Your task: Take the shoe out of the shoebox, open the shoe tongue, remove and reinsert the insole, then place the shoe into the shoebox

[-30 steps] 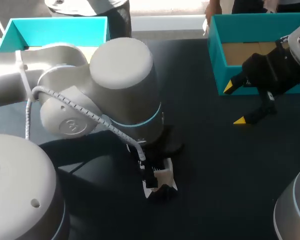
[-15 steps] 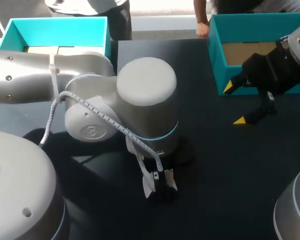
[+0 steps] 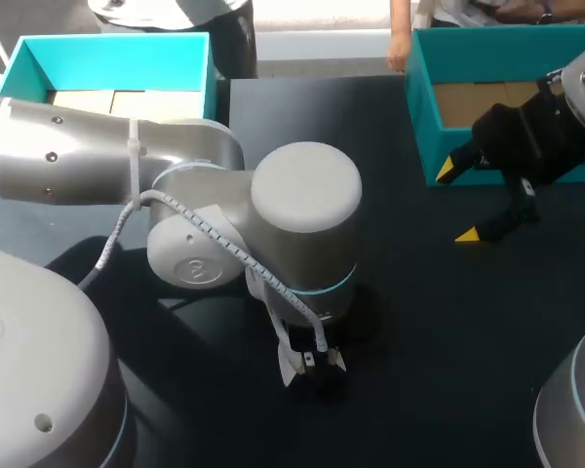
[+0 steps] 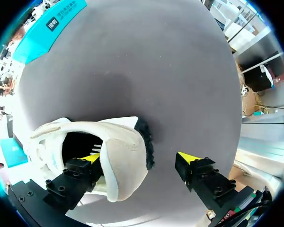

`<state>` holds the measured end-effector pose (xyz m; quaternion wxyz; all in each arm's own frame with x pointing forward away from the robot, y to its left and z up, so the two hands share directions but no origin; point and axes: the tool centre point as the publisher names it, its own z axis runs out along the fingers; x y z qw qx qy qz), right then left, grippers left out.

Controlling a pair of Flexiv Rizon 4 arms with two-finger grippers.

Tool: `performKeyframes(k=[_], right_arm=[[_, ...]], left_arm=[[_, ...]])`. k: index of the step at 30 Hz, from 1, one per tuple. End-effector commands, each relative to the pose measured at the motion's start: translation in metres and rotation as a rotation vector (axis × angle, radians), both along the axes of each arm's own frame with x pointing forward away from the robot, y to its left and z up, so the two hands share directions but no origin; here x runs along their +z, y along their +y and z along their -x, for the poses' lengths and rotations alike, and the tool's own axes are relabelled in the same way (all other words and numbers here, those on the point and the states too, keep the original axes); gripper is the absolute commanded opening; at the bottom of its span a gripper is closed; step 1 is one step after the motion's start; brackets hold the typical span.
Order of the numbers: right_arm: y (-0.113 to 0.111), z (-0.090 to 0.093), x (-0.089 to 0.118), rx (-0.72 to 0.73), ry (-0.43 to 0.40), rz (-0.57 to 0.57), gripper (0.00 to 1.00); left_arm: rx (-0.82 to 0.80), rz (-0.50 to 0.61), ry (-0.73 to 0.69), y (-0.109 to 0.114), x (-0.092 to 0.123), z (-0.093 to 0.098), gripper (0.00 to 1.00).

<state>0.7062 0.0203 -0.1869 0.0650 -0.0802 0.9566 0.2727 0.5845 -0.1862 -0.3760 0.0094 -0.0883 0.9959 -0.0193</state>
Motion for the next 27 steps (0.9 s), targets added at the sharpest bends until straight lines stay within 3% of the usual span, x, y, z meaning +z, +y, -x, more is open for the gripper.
performKeyframes(k=[1, 3, 5, 6, 12, 13, 20, 23, 27], right_arm=[[0.001, -0.001, -0.001, 0.001, 0.002, 0.002, 1.00], [0.001, -0.001, -0.001, 0.001, 0.002, 0.002, 1.00], [0.001, -0.001, -0.001, 0.001, 0.002, 0.002, 1.00], [0.001, -0.001, -0.001, 0.001, 0.002, 0.002, 1.00], [0.001, -0.001, -0.001, 0.001, 0.002, 0.002, 1.00], [0.001, -0.001, -0.001, 0.001, 0.002, 0.002, 1.00], [0.001, -0.001, -0.001, 0.001, 0.002, 0.002, 1.00], [0.001, -0.001, -0.001, 0.001, 0.002, 0.002, 1.00], [0.001, -0.001, -0.001, 0.001, 0.002, 0.002, 1.00]], left_arm=[[0.001, -0.011, 0.004, -0.006, -0.014, -0.001, 0.91], [0.002, -0.020, 0.012, -0.006, -0.016, -0.002, 0.76], [0.005, -0.021, 0.028, -0.006, -0.018, -0.003, 0.52], [0.001, -0.028, 0.029, -0.005, -0.020, -0.003, 0.51], [-0.027, -0.043, 0.086, -0.003, -0.022, -0.004, 0.22], [-0.029, -0.042, 0.090, -0.002, -0.021, -0.004, 0.03], [-0.116, -0.028, 0.224, 0.015, 0.006, -0.003, 0.00], [-0.109, -0.020, 0.251, 0.027, 0.028, -0.009, 0.00], [-0.143, -0.043, 0.261, 0.047, 0.074, -0.019, 0.00]])
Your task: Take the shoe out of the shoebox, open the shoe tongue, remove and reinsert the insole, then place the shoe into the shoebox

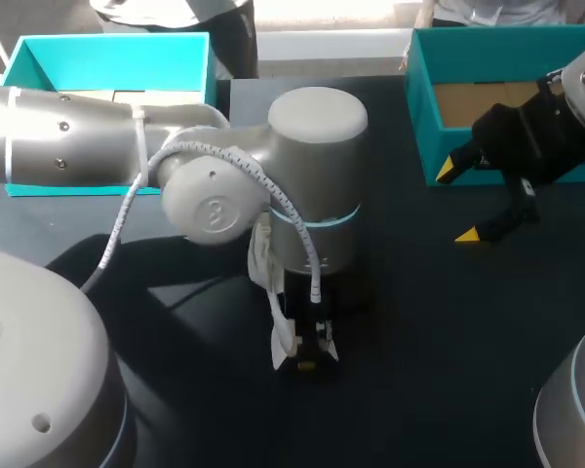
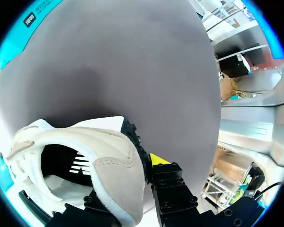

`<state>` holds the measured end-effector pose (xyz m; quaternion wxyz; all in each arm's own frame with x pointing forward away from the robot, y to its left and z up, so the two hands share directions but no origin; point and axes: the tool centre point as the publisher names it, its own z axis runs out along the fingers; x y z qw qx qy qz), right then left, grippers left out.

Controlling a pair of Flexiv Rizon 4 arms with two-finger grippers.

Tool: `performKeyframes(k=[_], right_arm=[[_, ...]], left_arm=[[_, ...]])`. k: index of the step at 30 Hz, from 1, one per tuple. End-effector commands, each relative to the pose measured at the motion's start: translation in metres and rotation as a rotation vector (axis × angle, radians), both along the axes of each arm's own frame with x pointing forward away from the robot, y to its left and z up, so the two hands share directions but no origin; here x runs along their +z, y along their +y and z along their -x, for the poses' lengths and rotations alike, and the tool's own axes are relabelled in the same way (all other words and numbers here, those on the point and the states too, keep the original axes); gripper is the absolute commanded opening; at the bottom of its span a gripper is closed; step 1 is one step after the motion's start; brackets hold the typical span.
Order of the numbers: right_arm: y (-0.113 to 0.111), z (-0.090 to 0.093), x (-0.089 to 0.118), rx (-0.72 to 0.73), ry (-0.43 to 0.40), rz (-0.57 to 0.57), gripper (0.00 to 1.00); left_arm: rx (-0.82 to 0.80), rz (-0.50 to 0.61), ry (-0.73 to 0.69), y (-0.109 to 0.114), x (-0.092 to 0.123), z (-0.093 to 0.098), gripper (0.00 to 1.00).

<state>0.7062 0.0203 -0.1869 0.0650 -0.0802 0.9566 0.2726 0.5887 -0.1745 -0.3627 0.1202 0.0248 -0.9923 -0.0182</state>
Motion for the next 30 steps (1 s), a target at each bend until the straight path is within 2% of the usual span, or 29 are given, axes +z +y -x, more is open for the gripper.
performKeyframes(k=[1, 5, 9, 14, 30], right_arm=[[0.001, -0.001, -0.001, 0.001, 0.002, 0.002, 1.00], [0.001, -0.001, -0.001, 0.001, 0.002, 0.002, 1.00], [0.001, -0.001, -0.001, 0.001, 0.002, 0.002, 1.00], [0.001, -0.001, -0.001, 0.001, 0.002, 0.002, 1.00], [0.001, -0.001, -0.001, 0.001, 0.002, 0.002, 1.00]], left_arm=[[-0.019, 0.011, -0.010, 0.040, 0.073, -0.017, 0.00], [-0.023, -0.004, -0.019, 0.055, 0.121, -0.029, 0.00], [-0.023, 0.032, -0.065, 0.070, 0.169, -0.037, 0.00], [-0.015, 0.062, -0.207, 0.079, 0.216, -0.038, 0.00], [-0.015, 0.062, -0.207, 0.079, 0.216, -0.038, 0.00]])
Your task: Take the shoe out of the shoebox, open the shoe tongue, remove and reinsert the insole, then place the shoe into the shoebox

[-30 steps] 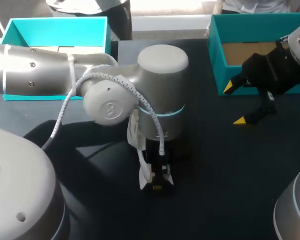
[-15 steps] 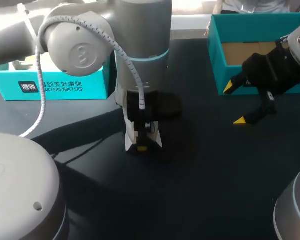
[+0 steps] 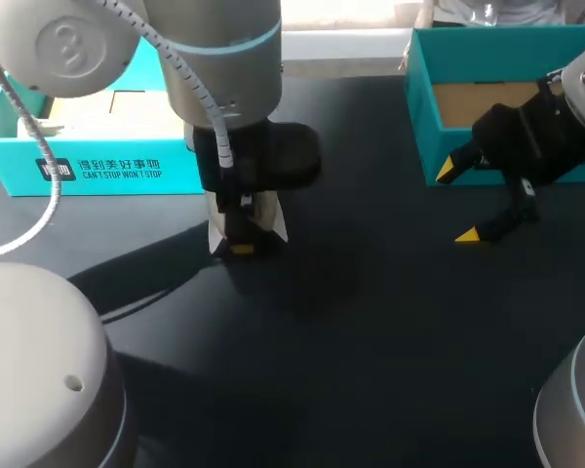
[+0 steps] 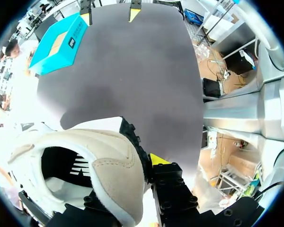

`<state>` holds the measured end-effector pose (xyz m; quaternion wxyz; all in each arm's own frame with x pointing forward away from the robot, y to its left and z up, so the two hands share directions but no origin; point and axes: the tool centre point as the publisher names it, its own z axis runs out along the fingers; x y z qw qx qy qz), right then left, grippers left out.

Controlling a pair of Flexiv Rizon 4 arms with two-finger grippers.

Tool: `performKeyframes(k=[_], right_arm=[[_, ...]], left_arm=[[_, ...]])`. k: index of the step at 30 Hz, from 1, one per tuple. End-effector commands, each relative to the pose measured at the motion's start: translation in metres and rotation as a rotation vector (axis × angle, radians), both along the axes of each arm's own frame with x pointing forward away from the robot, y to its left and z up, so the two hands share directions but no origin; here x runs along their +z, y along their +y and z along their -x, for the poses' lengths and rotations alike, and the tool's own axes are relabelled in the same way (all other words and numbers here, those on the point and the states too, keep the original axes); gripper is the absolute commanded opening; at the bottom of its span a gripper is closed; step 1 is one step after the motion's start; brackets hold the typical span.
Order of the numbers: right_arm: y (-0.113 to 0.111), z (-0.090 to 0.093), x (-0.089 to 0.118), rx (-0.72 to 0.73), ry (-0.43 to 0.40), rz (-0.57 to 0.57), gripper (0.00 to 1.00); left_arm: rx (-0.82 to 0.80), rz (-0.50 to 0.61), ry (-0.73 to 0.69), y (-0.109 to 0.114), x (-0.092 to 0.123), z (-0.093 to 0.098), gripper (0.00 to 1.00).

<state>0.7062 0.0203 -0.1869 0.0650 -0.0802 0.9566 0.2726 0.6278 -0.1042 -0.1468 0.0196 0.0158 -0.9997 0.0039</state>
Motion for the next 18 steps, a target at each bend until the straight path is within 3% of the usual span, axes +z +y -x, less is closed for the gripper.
performKeyframes(k=[1, 16, 18], right_arm=[[0.001, -0.001, -0.001, 0.001, 0.002, 0.002, 1.00], [0.001, -0.001, -0.001, 0.001, 0.002, 0.002, 1.00], [0.001, -0.001, -0.001, 0.001, 0.002, 0.002, 1.00]], left_arm=[[-0.030, 0.014, 0.015, 0.014, -0.004, -0.002, 0.00], [-0.089, -0.040, 0.041, 0.151, -0.016, -0.093, 0.00], [-0.077, -0.071, -0.010, 0.170, -0.016, -0.105, 0.00]])
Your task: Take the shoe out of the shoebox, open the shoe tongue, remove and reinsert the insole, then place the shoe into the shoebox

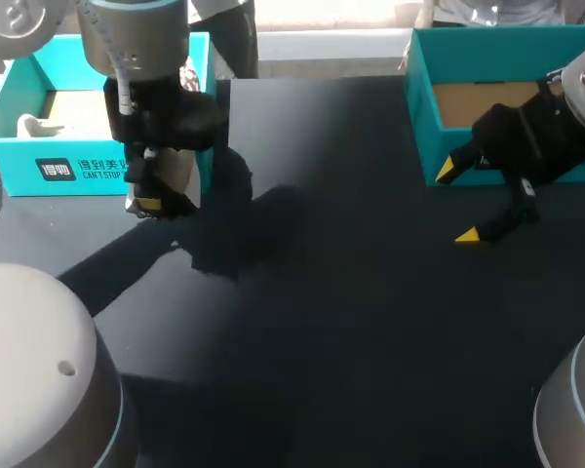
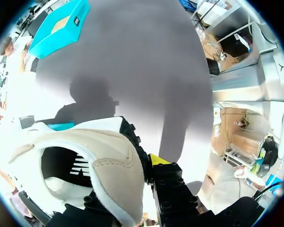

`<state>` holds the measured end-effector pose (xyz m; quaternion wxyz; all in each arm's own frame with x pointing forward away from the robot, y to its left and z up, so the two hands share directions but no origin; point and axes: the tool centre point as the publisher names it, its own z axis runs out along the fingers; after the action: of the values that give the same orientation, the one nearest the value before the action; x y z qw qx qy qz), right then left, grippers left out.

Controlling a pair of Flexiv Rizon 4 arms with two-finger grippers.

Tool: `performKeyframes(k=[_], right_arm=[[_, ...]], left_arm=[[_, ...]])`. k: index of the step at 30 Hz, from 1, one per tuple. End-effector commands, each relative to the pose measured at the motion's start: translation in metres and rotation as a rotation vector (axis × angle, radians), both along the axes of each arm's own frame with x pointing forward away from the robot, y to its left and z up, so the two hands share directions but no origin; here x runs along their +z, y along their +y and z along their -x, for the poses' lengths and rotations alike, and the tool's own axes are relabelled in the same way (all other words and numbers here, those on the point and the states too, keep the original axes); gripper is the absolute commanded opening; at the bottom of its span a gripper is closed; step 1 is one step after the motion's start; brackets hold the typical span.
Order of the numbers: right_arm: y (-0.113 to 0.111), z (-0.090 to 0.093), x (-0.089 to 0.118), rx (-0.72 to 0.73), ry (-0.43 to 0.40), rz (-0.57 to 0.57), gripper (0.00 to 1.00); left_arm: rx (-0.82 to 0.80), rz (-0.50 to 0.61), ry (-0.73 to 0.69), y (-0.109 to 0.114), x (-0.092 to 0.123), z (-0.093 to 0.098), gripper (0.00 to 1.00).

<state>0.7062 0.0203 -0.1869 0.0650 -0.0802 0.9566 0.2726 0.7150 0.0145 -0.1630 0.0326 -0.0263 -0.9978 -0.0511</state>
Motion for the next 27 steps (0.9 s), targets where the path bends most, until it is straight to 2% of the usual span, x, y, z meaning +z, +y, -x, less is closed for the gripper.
performKeyframes(k=[1, 8, 10, 12, 27], right_arm=[[0.001, -0.001, -0.001, 0.001, 0.002, 0.002, 1.00], [0.001, -0.001, -0.001, 0.001, 0.002, 0.002, 1.00], [0.001, -0.001, -0.001, 0.001, 0.002, 0.002, 1.00], [0.001, -0.001, -0.001, 0.001, 0.002, 0.002, 1.00], [0.001, -0.001, -0.001, 0.001, 0.002, 0.002, 1.00]], left_arm=[[0.000, 0.032, -0.058, 0.060, 0.001, -0.022, 0.00], [-0.063, 0.038, -0.032, 0.142, 0.006, -0.067, 0.00], [-0.033, 0.018, -0.027, 0.159, 0.006, -0.081, 0.00], [-0.053, 0.003, -0.029, 0.169, 0.006, -0.087, 0.00], [-0.053, 0.003, -0.029, 0.169, 0.006, -0.087, 0.00]])
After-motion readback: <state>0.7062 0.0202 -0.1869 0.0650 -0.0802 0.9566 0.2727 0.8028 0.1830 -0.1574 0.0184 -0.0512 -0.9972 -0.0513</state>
